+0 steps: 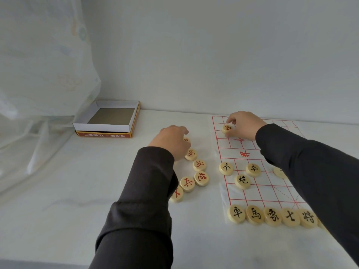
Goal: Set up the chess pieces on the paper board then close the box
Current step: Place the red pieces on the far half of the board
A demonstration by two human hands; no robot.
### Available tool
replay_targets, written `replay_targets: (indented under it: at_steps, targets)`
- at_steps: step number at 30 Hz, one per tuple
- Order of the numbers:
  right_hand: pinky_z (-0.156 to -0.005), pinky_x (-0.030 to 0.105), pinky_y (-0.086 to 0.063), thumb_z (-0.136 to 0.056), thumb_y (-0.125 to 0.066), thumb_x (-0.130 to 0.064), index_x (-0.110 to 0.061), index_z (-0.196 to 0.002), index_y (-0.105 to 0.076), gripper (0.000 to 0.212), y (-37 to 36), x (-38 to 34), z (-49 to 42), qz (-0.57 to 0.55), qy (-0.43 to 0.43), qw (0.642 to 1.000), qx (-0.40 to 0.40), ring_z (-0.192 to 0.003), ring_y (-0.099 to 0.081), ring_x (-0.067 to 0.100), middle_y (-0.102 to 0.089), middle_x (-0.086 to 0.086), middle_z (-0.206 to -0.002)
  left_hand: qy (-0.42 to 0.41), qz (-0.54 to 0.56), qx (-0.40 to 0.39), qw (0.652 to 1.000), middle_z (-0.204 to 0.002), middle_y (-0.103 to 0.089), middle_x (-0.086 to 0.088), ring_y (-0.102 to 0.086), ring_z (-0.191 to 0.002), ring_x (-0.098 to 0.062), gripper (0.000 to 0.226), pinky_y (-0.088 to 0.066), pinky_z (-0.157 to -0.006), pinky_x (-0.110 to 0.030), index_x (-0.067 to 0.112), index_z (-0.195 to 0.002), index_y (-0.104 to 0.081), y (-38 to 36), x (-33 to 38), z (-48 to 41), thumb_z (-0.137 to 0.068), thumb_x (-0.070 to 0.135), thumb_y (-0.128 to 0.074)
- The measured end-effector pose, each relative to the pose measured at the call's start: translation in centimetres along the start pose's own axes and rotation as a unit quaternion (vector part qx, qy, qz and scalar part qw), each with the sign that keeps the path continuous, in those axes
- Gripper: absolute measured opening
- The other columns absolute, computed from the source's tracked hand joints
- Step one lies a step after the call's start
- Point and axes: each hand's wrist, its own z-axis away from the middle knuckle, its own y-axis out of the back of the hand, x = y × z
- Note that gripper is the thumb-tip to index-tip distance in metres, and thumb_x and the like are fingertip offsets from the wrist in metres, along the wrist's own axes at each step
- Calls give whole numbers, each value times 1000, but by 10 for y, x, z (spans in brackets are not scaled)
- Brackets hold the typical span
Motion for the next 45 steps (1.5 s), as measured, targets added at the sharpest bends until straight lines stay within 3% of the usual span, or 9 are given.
replay_targets:
  at_steps: [6,15,23,28,31,34,37,41,45]
  targets:
    - [-89,35,-45,-84,-58,-12,-16,-120,-58,36,-5,-41,36,-10,30,993,112,-112,-52,24,-58,5,-121,18,-23,-37,999,-143,-42,-5,-41,-129,-22,44,-34,-102,-29,19,-141,-37,1,-9,5,-97,23,-42]
    - [-88,32,-44,-86,-56,-11,-21,-120,-58,35,-19,-92,97,-35,68,996,46,-112,-53,22,-58,3,-123,32,-36,-23,999,-141,-44,-6,-43,-126,-23,45,-36,-100,-28,21,-139,-40,2,-21,20,-96,10,-43]
    - [-86,34,-47,-87,-45,-7,-13,-124,-51,38,-33,-101,120,29,107,993,34,-107,-50,25,-47,8,-124,140,-67,-57,986,-139,-46,-9,-43,-127,-24,42,-34,-103,-31,11,-136,-40,7,-45,50,-95,14,-47]
    - [-82,32,-44,-95,-45,-29,-16,-132,-44,39,-24,-97,123,1,99,995,-11,-105,-55,25,-43,7,-128,156,-85,-82,981,-128,-54,-7,-50,-117,-22,38,-38,-96,-28,10,-129,-46,-5,-46,61,-93,22,-52]
    - [-84,32,-44,-90,-51,-46,-18,-134,-40,54,-20,-96,123,10,98,994,-44,-107,-54,25,-41,6,-130,160,-96,-101,977,-121,-57,-6,-52,-111,-21,37,-39,-95,-28,11,-124,-49,-8,-51,65,-91,25,-57]
    - [-85,34,-47,-80,-63,-50,-20,-137,-34,70,-22,-97,122,21,115,990,-85,-107,-54,26,-38,4,-130,149,-91,-110,978,-126,-55,-5,-50,-117,-22,42,-37,-100,-30,12,-128,-48,-1,-48,65,-89,22,-59]
    - [-86,32,-47,-77,-70,-39,-23,-140,-30,76,-27,-97,121,28,127,985,-113,-107,-54,26,-36,3,-131,126,-84,-114,982,-131,-53,-6,-48,-121,-22,50,-36,-102,-31,13,-135,-44,7,-40,63,-88,18,-61]
    - [-82,29,-47,-82,-66,-20,-23,-139,-33,66,-33,-96,117,14,142,986,-81,-102,-56,26,-38,4,-128,104,-77,-116,985,-133,-52,-6,-47,-122,-23,56,-35,-104,-31,16,-139,-39,12,-39,59,-88,15,-61]
    - [-88,31,-47,-84,-61,-8,-22,-139,-34,62,-38,-96,117,-24,155,986,-55,-106,-55,26,-39,3,-130,96,-63,-114,987,-133,-51,-6,-47,-121,-23,58,-36,-103,-31,17,-140,-38,11,-45,56,-87,10,-61]
